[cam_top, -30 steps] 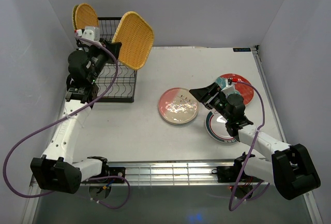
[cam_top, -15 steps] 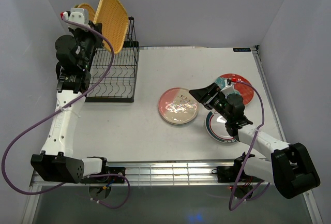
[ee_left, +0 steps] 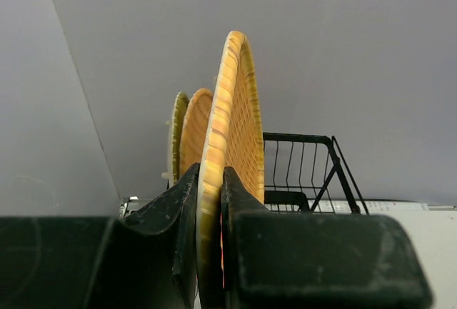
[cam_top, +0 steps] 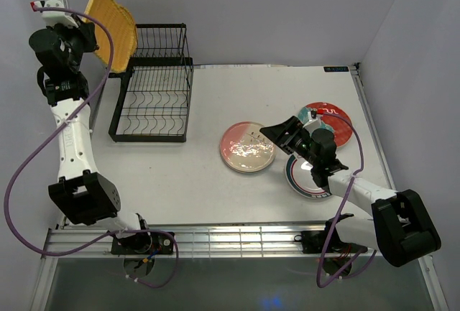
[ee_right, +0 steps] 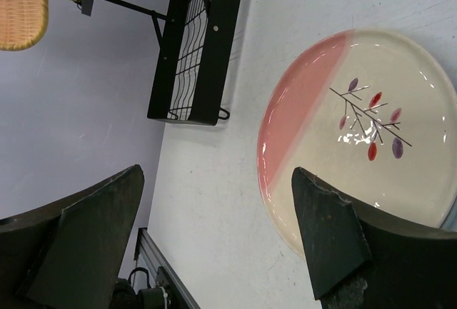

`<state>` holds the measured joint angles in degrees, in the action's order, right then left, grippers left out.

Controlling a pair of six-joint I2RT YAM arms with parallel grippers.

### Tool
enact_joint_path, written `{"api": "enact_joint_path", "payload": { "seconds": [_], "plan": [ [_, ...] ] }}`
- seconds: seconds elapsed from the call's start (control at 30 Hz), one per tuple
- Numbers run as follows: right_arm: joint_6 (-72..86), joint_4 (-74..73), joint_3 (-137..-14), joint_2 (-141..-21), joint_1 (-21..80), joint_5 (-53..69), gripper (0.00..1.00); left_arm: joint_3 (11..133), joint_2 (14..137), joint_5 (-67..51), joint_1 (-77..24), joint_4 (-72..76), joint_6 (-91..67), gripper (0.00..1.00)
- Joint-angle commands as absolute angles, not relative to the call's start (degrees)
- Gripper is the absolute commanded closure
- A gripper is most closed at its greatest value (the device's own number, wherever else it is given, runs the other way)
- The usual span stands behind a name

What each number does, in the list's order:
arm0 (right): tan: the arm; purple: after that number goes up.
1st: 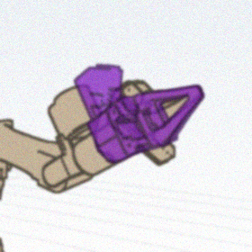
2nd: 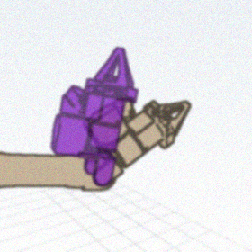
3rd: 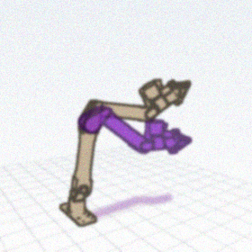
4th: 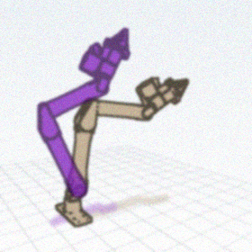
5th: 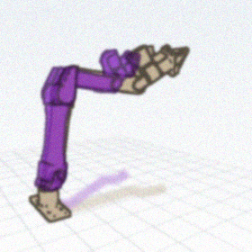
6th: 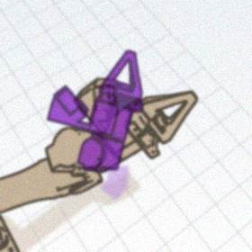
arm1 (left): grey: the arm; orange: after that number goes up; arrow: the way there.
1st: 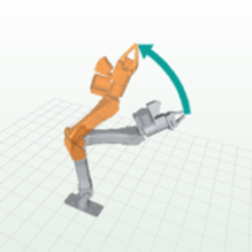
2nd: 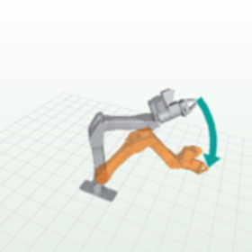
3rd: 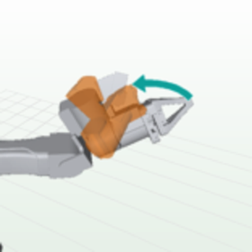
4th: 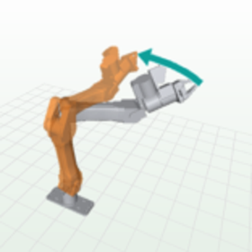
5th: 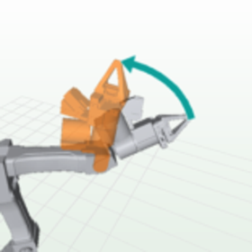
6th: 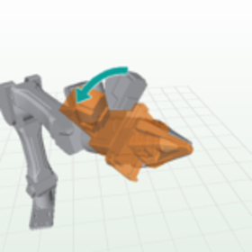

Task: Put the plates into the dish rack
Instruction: Insert the plate into the dish rack.

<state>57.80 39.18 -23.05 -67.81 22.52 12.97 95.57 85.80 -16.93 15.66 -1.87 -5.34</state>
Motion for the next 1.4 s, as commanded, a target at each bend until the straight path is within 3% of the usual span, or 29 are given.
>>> {"api": "enact_joint_path", "payload": {
  "seconds": [0.0,0.83,1.37],
  "plan": [
    [56.78,42.36,-25.66,-68.2,22.76,14.59,0.11,100.1,86.74,-22.32,18.54,2.81,-8.0,1.0],
    [56.51,42.54,-25.93,-68.82,22.68,15.38,0.1,105.82,95.71,-24.61,19.6,15.82,-6.77,1.0],
    [57.13,42.98,-26.19,-70.05,22.76,16.35,0.11,105.38,99.93,-15.48,12.92,18.02,-0.26,1.0]
  ]
}}
